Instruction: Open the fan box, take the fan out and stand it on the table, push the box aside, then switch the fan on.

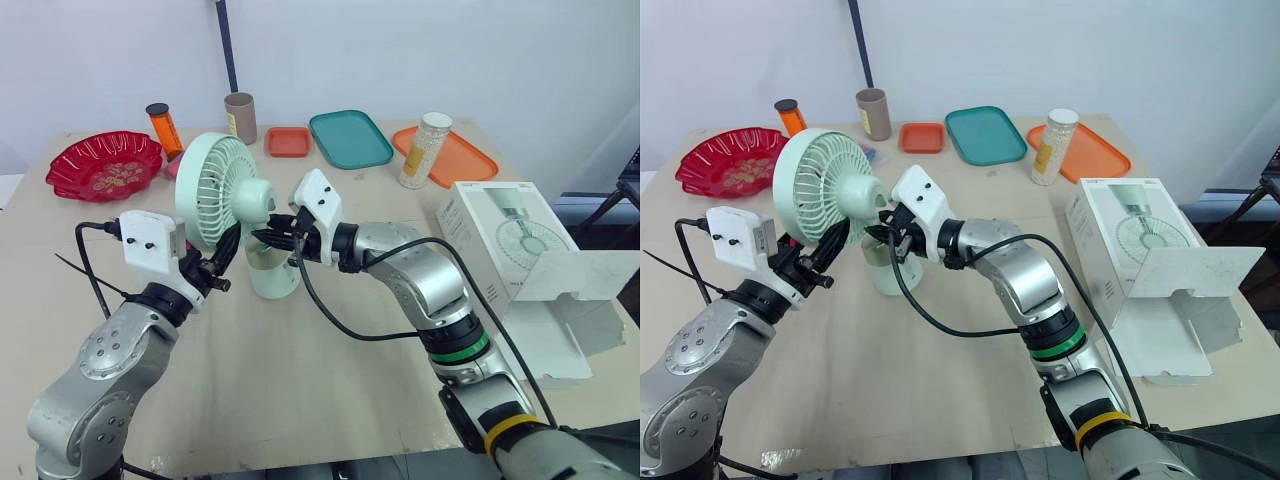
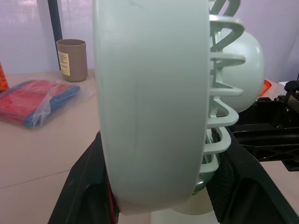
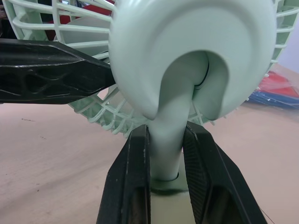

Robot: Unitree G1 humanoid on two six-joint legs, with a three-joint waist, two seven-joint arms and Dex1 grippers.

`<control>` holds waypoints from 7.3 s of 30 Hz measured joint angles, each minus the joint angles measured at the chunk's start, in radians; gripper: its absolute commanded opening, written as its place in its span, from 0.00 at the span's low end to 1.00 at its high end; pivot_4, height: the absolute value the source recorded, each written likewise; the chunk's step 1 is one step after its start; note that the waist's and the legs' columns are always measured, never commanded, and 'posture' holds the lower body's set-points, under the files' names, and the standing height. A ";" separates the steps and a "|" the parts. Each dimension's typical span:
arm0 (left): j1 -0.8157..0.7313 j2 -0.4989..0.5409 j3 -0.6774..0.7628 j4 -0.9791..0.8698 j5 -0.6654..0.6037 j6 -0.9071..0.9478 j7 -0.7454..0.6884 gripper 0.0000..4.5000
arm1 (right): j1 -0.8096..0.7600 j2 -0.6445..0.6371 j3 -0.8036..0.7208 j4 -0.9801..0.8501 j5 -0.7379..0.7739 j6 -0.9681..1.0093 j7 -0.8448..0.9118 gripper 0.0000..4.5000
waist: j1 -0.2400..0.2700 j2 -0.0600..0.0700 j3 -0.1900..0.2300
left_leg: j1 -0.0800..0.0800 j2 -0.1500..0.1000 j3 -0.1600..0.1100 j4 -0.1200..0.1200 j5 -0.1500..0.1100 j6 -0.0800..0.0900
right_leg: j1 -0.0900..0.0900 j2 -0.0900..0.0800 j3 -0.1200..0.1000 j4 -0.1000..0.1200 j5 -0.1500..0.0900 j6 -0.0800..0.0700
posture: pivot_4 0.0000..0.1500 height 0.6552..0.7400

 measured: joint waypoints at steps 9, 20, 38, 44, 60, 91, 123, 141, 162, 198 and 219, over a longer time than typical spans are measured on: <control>0.008 0.004 0.001 -0.003 0.001 0.000 -0.002 0.85 | 0.008 0.001 0.003 0.001 -0.012 0.003 -0.005 0.09 | 0.000 0.000 0.000 | 0.000 0.000 0.000 0.000 0.000 0.000 | 0.000 0.000 0.000 0.000 0.000 0.000 | 1.00 1.00; 0.059 0.036 0.078 -0.046 -0.032 -0.011 -0.022 0.99 | 0.019 0.001 0.013 0.002 -0.020 0.012 0.007 0.09 | -0.002 0.000 0.000 | 0.000 0.000 0.000 0.000 0.000 0.000 | 0.000 0.000 0.000 0.000 0.001 -0.001 | 1.00 1.00; 0.318 0.324 0.508 -0.031 -0.555 -0.073 -0.161 0.99 | 0.015 -0.001 0.008 0.022 -0.023 -0.002 0.026 0.09 | -0.011 0.001 0.000 | 0.001 0.001 0.000 -0.001 0.000 0.000 | 0.000 0.001 -0.001 0.000 0.001 -0.001 | 1.00 1.00; 0.357 0.394 0.596 0.063 -0.649 -0.077 -0.169 0.99 | 0.035 -0.001 -0.007 0.019 -0.008 -0.015 0.037 0.09 | -0.012 0.001 0.000 | 0.001 0.001 0.000 -0.001 0.000 0.000 | 0.000 0.001 -0.001 0.000 0.001 -0.001 | 1.00 1.00; 0.551 0.479 0.484 0.221 -0.225 -0.212 -0.732 0.99 | 0.139 -0.040 -0.118 -0.111 0.277 0.026 0.222 0.09 | -0.022 0.003 0.001 | 0.001 0.002 0.001 -0.003 0.000 0.000 | -0.001 0.003 0.000 0.000 0.000 -0.002 | 1.00 1.00; 0.377 0.476 0.133 0.327 0.047 -0.349 -0.981 0.01 | 0.255 -0.092 -0.065 -0.034 0.231 -0.283 0.466 0.09 | -0.022 0.003 0.001 | 0.001 0.003 0.001 -0.003 0.000 0.001 | -0.001 0.003 0.000 0.000 0.000 -0.002 | 1.00 1.00; 0.174 0.400 -0.071 0.401 0.132 -0.325 -0.923 0.01 | 0.277 -0.091 -0.031 0.007 0.184 -0.328 0.492 0.09 | -0.022 0.003 0.001 | 0.001 0.003 0.001 -0.001 0.000 0.001 | -0.001 0.002 -0.001 0.001 0.001 -0.002 | 1.00 1.00; 0.201 0.400 -0.071 0.391 0.131 -0.305 -0.916 0.01 | 0.300 -0.080 -0.027 0.002 0.150 -0.393 0.479 0.09 | -0.022 0.003 0.001 | 0.001 0.003 0.001 0.000 0.000 0.001 | -0.001 0.002 -0.001 0.002 0.001 -0.002 | 1.00 1.00; 0.165 0.358 -0.142 0.436 0.198 -0.318 -0.895 0.01 | 0.317 -0.092 -0.027 -0.022 0.150 -0.381 0.465 0.09 | -0.022 0.003 0.001 | 0.001 0.003 0.001 0.000 0.000 0.001 | 0.000 0.002 0.000 0.002 0.001 -0.002 | 1.00 1.00; 0.156 0.322 -0.140 0.452 0.205 -0.328 -0.874 0.01 | 0.327 -0.097 -0.026 -0.040 0.149 -0.373 0.464 0.09 | -0.022 0.003 0.000 | 0.001 0.003 0.000 0.000 0.000 0.001 | 0.000 0.002 -0.001 0.002 0.001 -0.002 | 1.00 1.00; 0.153 0.317 -0.144 0.429 0.193 -0.307 -0.869 0.01 | 0.327 -0.094 -0.025 -0.040 0.148 -0.372 0.461 0.09 | -0.022 0.003 0.000 | 0.001 0.003 0.000 0.000 0.000 0.001 | 0.000 0.002 -0.001 0.002 0.001 -0.002 | 1.00 1.00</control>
